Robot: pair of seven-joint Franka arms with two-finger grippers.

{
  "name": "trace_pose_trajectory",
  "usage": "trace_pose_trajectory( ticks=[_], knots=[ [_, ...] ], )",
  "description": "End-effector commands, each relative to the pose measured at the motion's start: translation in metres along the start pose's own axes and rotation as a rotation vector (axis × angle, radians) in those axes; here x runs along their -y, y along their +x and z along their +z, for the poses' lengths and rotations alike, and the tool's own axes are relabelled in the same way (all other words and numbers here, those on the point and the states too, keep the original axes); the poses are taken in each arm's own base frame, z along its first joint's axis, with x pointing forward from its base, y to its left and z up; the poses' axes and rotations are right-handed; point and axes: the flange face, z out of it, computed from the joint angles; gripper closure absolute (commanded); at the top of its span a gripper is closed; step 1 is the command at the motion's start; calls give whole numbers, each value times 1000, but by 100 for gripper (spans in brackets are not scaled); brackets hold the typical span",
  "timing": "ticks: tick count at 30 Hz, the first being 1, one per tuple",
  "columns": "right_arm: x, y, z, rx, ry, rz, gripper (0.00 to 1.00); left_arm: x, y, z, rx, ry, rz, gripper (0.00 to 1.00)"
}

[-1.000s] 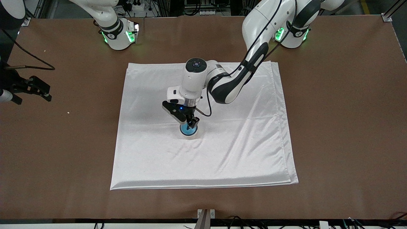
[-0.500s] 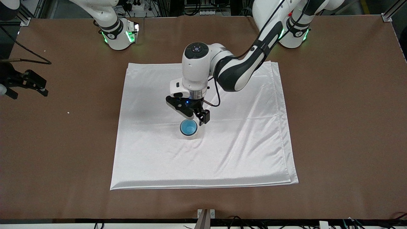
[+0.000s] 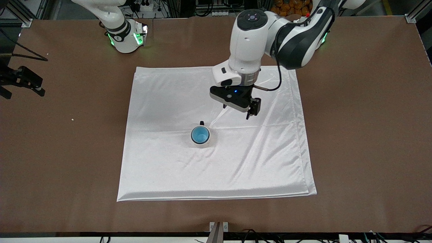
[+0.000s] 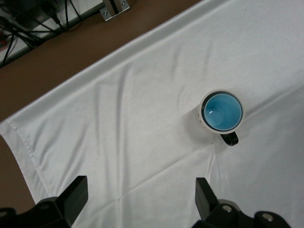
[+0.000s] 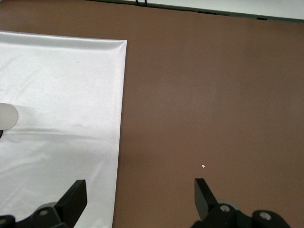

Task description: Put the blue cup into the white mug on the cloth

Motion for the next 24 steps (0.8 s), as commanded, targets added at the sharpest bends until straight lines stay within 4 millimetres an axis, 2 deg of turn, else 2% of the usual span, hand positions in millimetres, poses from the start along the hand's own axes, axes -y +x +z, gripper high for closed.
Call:
trace_pose_trajectory(
  ticks=[1,6,14,24],
  knots=[
    [-7,-3,-3,2,9,27,0,36,-34,-37,52,-15,-99,0],
    [-8,-2,-4,-7,12,33,0,59,-44,-60,102,10,-137,0],
    [-11,-4,-1,-1,74,102,0,101,-57,-83,164,-12,-224,0],
    [-12,-7,6,27,75,121,0,167,-66,-92,209,-16,-351,0]
  ],
)
